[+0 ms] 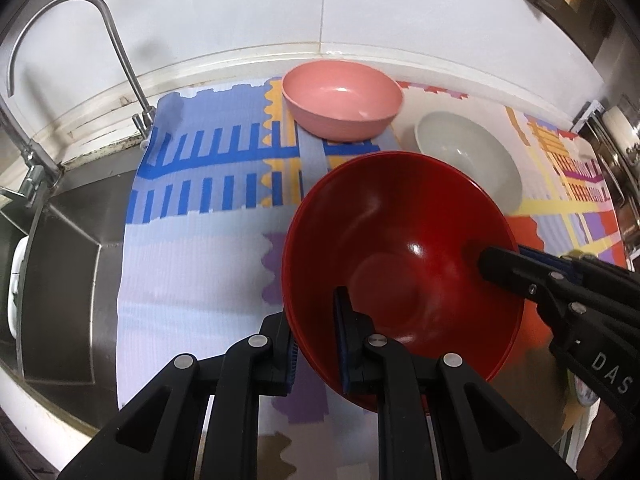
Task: Organize plates and bowls
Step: 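Lift the red bowl with both grippers and carry it away from the sink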
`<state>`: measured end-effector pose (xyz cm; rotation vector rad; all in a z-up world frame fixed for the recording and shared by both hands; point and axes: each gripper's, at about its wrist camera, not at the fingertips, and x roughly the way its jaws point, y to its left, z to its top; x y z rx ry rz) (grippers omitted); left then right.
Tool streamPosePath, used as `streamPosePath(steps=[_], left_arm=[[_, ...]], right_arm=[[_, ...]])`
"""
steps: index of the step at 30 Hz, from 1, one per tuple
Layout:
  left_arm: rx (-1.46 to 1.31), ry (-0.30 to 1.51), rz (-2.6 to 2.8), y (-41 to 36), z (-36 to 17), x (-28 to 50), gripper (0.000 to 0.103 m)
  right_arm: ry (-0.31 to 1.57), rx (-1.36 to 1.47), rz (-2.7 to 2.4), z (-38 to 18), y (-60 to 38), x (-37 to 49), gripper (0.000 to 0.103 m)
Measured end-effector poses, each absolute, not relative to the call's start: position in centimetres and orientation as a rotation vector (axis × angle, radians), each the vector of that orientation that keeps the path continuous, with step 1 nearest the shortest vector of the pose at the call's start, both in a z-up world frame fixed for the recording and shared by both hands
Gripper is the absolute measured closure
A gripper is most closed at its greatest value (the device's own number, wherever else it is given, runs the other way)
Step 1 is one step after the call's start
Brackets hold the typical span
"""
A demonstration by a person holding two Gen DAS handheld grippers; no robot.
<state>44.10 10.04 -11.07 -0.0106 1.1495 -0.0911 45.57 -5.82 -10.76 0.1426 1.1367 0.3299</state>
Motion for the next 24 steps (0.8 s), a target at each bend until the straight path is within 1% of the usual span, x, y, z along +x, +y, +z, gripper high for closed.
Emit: streamPosePath(steps=[10, 24], left_arm=[[-0.018, 1.168, -0.094, 7.8, -11.0, 39.9, 0.085], [-0.027, 1.216, -0.108, 3.8, -12.0, 36.3, 0.084]], right_arm=[[1.157, 0.119, 0.361, -10.5, -7.4, 41.9, 0.091], [1.211, 0.112, 0.361, -11.2, -11.4, 38.3, 0.091]])
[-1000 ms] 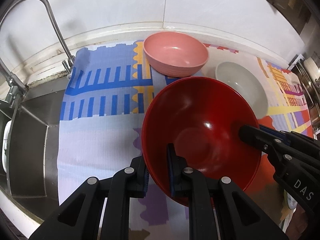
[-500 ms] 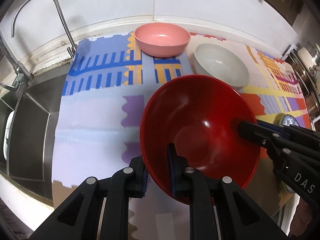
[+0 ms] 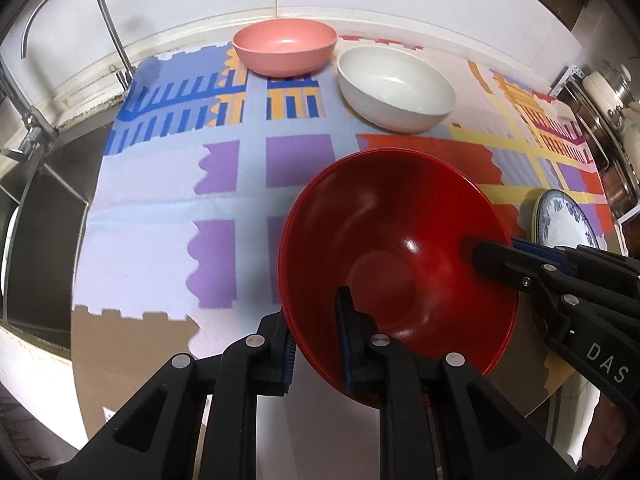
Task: Organize plates and bowls
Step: 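Lift the red bowl with both grippers and carry it away from the sink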
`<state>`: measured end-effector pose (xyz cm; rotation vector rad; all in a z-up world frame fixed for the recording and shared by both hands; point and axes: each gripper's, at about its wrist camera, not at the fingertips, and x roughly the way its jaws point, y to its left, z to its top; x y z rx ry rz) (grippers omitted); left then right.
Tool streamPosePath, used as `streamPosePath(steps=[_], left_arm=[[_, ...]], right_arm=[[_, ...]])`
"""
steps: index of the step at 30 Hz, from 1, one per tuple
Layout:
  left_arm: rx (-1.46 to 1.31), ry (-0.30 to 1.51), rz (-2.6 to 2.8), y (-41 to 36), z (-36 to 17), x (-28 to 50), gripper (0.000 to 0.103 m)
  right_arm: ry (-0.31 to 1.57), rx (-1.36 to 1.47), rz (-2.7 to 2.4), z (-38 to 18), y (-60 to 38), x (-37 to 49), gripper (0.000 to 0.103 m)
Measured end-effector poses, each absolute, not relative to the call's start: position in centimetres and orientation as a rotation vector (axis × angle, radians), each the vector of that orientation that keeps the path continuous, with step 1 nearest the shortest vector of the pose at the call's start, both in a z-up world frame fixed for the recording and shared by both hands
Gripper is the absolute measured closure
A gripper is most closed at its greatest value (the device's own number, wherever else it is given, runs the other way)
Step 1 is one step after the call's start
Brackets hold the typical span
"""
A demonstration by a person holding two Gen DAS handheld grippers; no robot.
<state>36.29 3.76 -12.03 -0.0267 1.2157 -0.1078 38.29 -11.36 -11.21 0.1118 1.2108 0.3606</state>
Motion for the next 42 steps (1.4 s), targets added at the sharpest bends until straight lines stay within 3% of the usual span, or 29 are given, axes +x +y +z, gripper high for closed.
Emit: streamPosePath(steps=[35, 36, 39, 42], left_arm=[[-0.059, 1.259, -0.074, 3.4, -13.9, 34.8, 0.084], [-0.055, 1.253, -0.071, 3.4, -13.8, 34.8, 0.084], [-0.036, 1.234, -0.058, 3.6, -13.5, 34.8, 0.069], [-0.012, 1.207, -0.044, 3.7, -12.8, 34.8, 0.066]], right_arm=[[1.242, 0.066, 0.392, -12.8, -11.9, 36.4, 0.09], [1.241, 0.066, 0.388, -12.8, -11.9, 36.4, 0.09], [1.225, 0.053, 0.367, -12.6, -11.9, 36.4, 0.09], [1.216, 0.048, 0.349, -12.4, -12.1, 36.5, 0.085]])
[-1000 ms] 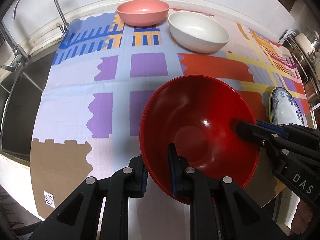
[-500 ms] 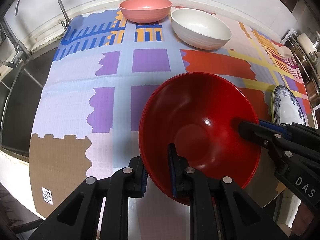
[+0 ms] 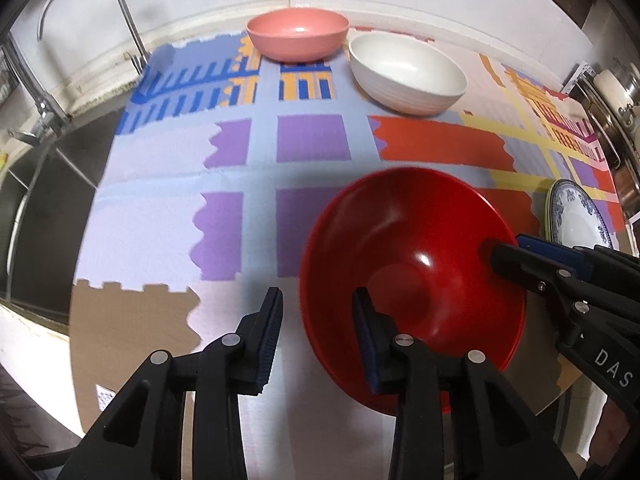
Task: Organize plates and bowls
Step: 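Lift the red bowl with both grippers and carry it away from the sink, then lower the red bowl onto the mat and open both grippers, then move both grippers to the white bowl beside the pink bowl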
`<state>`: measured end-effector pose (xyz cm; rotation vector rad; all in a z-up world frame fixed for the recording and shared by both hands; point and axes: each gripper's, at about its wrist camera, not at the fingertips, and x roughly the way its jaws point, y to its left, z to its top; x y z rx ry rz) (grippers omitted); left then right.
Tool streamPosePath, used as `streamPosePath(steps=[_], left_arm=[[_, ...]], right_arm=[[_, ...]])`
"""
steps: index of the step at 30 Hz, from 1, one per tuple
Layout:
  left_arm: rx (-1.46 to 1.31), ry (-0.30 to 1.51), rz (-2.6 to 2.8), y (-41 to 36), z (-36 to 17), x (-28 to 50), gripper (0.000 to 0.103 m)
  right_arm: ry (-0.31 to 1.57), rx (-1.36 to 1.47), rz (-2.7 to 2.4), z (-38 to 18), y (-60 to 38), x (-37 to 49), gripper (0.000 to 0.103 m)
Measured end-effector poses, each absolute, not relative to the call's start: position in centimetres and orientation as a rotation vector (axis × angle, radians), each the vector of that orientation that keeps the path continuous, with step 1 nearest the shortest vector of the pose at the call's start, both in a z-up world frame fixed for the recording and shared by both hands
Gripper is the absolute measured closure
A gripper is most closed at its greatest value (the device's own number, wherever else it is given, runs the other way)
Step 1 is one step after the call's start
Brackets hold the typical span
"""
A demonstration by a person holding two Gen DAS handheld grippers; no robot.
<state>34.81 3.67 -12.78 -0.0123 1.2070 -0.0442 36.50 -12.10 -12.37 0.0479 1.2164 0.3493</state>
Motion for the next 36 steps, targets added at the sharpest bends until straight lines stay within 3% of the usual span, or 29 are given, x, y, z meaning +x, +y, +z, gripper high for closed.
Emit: streamPosePath(steps=[2, 10, 36], left_arm=[[0.0, 1.184, -0.038, 3.7, -12.1, 34.8, 0.059], [0.01, 1.1, -0.056, 4.0, -9.1, 35.5, 0.047], [0.101, 0.989, -0.166, 4.0, -5.3, 44.0, 0.047]], right_arm=[[1.205, 0.053, 0.34, -12.2, -12.3, 36.5, 0.079], [1.147, 0.078, 0.326, -10.5, -13.1, 36.7, 0.079], [1.006, 0.15, 0.2, -7.1, -13.9, 43.0, 0.079]])
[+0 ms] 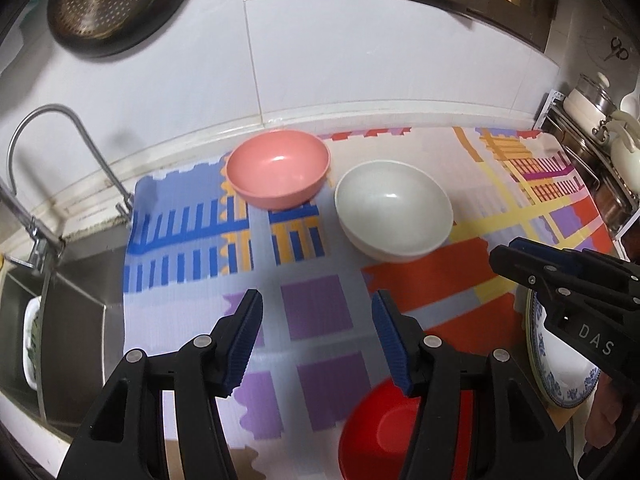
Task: Organize plates and bowls
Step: 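Move both grippers to the white bowl beside the pink bowl, then close both grippers on the rim of the white bowl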
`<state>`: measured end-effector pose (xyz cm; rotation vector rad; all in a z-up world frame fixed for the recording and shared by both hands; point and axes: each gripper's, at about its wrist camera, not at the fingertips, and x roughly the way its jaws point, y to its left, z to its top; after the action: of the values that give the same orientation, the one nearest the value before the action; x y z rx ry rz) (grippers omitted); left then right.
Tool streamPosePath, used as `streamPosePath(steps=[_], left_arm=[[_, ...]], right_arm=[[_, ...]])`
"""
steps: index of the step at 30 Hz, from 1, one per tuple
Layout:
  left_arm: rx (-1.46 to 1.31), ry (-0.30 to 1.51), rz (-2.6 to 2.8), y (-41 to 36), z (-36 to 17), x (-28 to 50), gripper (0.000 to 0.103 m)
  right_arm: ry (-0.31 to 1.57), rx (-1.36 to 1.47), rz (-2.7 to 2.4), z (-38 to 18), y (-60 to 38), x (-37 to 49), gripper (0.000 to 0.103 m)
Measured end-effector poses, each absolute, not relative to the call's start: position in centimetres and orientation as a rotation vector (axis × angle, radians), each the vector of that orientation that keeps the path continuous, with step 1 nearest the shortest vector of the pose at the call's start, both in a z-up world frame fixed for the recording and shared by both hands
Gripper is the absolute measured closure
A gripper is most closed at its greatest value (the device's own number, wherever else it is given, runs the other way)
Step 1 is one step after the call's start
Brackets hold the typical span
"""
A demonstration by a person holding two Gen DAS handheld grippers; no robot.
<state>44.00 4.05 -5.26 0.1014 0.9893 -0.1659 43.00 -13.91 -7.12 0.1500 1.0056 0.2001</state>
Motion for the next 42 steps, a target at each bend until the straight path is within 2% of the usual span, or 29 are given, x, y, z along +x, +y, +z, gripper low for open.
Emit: streamPosePath(steps=[15, 27, 36, 42], left_arm=[[0.114, 1.026, -0.223, 3.0, -7.2, 50.5, 0.047], [0.126, 1.104, -0.247, 1.8, -11.2, 55.4, 0.048], [0.118, 1.161, -0.262, 0.8, -13.8, 57.4, 0.058], [0.097, 1.186, -0.273, 0.5, -14.9, 58.1, 0.072]], right_arm=[[1.001, 0.178, 0.13, -8.2, -14.9, 48.3, 0.079], [1.084, 0.211, 0.087, -12.2, -16.1, 52.5, 0.079], [1.118, 0.217, 0.078, -14.1, -16.5, 54.2, 0.079], [1.143, 0.23, 0.068, -15.2, -16.6, 54.7, 0.079]])
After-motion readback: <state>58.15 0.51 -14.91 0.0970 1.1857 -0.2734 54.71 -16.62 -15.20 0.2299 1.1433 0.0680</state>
